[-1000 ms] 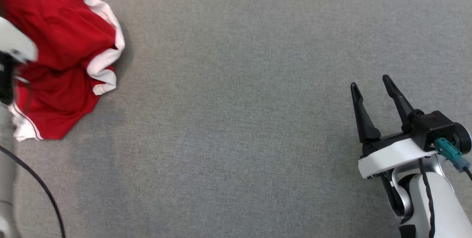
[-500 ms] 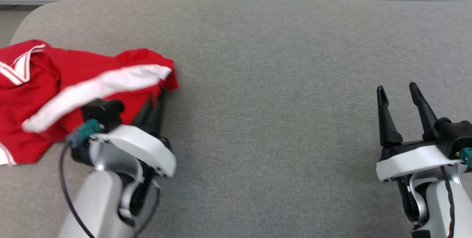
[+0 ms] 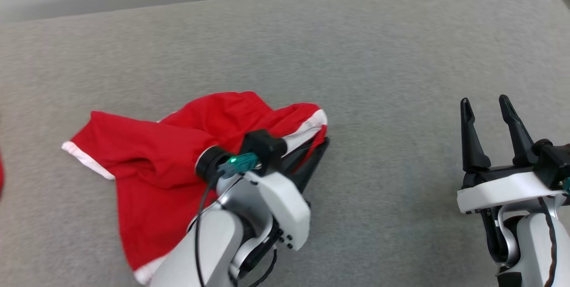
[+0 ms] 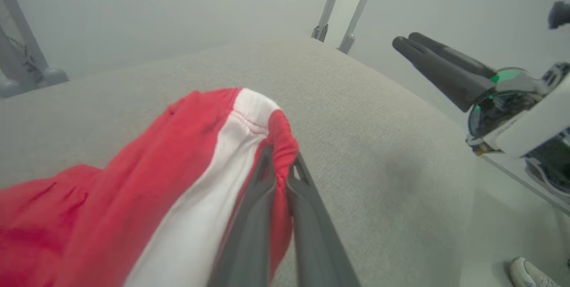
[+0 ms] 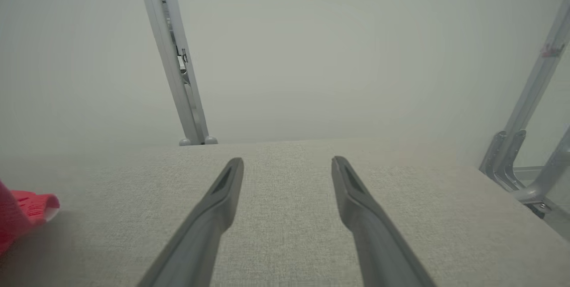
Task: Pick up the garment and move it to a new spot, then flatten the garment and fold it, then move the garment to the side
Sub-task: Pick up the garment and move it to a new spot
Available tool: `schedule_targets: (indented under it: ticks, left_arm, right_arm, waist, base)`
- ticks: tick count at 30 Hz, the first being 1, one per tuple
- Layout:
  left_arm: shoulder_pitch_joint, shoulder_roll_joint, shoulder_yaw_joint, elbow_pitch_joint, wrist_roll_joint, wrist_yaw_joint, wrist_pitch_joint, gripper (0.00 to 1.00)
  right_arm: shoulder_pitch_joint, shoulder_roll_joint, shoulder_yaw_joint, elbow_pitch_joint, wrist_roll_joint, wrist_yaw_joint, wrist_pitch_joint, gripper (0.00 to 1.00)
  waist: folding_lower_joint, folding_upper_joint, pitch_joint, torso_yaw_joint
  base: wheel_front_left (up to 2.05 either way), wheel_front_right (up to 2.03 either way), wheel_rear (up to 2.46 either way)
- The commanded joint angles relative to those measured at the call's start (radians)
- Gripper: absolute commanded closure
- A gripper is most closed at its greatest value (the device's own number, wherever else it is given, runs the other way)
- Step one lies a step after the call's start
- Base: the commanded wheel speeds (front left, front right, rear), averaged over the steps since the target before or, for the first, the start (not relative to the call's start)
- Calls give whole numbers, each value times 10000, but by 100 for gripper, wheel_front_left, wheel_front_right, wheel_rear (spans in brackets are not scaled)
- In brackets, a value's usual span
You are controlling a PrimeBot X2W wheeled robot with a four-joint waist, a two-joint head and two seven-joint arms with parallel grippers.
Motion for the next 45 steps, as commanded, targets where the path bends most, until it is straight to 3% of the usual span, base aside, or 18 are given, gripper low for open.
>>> schedule_targets:
  ticks: [1,9,15,16,17,24,29,34,35,36,39,45]
  left_arm:
    - [-385,-1,-159,103,24,-107,10,100]
    - [-1779,-68,-1389,869,-215,-257,-54,100]
    - [-2027,-76,-2690,1584,-1213,-292,-107,100]
    - [-2036,-79,-2900,1673,-1434,-344,-116,69]
    - [-2044,-75,-3094,1721,-1638,-362,-152,0]
    - [-2072,-74,-3854,1706,-2125,-552,-422,0]
    - [-1751,368,-3802,1272,-2423,-608,-437,0]
    - [-1312,1014,-2970,768,-2467,246,-1012,0]
    - [-1312,1014,-2970,768,-2467,246,-1012,0]
    - [-1200,1282,-2459,577,-2425,682,-1409,0]
    - [-953,1639,-1722,359,-2604,1185,-1890,0]
    - [-587,2219,-461,86,-2882,1819,-2787,0]
  right_arm:
    - [-105,-48,12,21,105,-3,-115,0]
    - [-127,-43,-5,316,442,-3,-379,0]
    - [-92,-44,18,519,571,-3,-502,0]
    - [-121,-44,16,553,559,-3,-524,0]
    - [-168,-43,29,574,544,-3,-540,0]
    - [-282,-54,70,698,280,-3,-554,0]
    - [-255,-55,-14,770,49,-3,-475,0]
    - [-148,-57,-18,667,-43,-3,-342,0]
    - [-148,-57,-18,667,-43,-3,-342,0]
    - [-96,-56,-45,603,-80,-3,-282,0]
    - [-21,-55,-131,508,-158,-3,-183,0]
    - [55,-52,-148,303,-237,-3,-22,0]
  waist:
    - [0,-1,277,-681]
    - [0,-1,831,-1986]
    - [0,-1,1084,-2121]
    - [0,-1,1088,-2070]
    - [0,-1,1076,-1998]
    - [0,-1,596,-1167]
    - [0,-1,62,-466]
    - [0,-1,-381,55]
    - [0,-1,-381,55]
    - [0,-1,-534,244]
    - [0,-1,-732,509]
    - [0,-1,-989,773]
  base:
    - [0,0,0]
    - [0,0,0]
    - [0,0,0]
    - [0,0,0]
    - [0,0,0]
    - [0,0,0]
    - [0,0,0]
    - [0,0,0]
    - [0,0,0]
    - [0,0,0]
    - [0,0,0]
    - [0,0,0]
